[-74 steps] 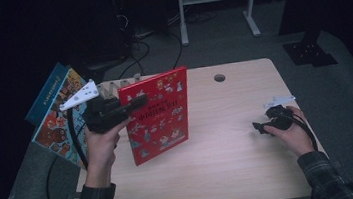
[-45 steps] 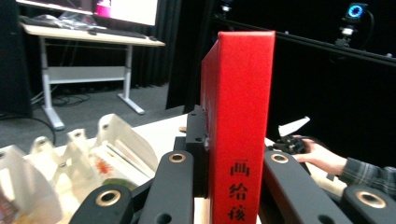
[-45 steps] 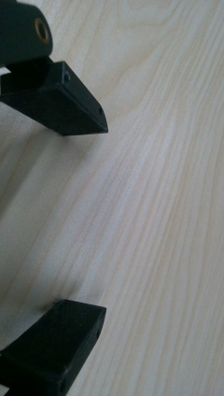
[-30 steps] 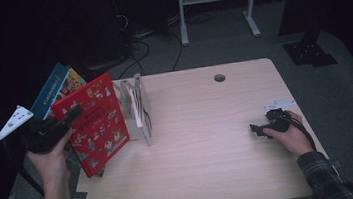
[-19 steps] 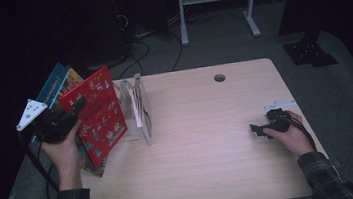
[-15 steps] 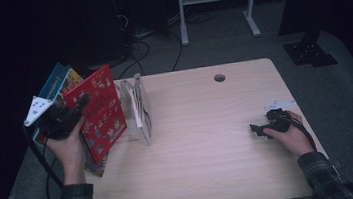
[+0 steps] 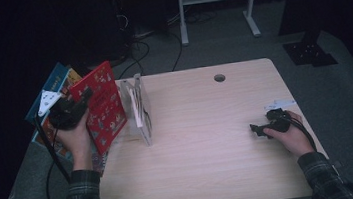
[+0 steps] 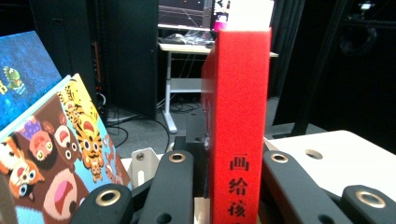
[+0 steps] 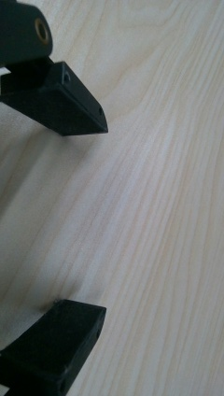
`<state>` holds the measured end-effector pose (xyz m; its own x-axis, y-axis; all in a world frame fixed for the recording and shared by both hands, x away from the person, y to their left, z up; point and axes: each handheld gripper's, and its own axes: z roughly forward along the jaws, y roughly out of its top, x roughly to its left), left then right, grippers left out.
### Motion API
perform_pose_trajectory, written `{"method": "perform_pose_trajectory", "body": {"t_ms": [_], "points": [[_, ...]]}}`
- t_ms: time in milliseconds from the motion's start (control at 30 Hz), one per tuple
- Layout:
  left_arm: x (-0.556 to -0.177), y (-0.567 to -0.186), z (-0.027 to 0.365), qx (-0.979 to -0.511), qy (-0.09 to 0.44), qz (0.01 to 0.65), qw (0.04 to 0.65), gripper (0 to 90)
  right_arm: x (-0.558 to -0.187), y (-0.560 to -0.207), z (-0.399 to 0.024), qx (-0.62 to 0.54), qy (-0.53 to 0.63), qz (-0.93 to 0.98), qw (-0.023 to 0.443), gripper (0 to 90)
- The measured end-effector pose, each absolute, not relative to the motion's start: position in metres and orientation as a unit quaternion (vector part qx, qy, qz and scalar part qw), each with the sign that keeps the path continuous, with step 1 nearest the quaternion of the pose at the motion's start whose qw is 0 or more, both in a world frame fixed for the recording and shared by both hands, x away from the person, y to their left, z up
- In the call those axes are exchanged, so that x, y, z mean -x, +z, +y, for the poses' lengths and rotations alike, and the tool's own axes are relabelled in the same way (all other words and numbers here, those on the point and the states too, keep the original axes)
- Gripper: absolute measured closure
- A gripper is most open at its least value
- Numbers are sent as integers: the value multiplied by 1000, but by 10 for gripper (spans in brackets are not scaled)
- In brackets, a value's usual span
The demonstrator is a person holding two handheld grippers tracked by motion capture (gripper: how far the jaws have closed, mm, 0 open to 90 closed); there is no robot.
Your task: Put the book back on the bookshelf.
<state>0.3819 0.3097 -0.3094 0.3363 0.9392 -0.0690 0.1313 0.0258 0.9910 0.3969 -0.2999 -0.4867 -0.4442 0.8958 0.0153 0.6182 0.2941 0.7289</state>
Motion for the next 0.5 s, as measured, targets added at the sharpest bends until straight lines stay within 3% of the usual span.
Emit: {"method": "perform_pose_trajectory", "body": {"t_ms": [500], "points": [[-409,-323,304,-586,360,455,565,798,-397,-487,-300,-486,342,778,204,97]]}}
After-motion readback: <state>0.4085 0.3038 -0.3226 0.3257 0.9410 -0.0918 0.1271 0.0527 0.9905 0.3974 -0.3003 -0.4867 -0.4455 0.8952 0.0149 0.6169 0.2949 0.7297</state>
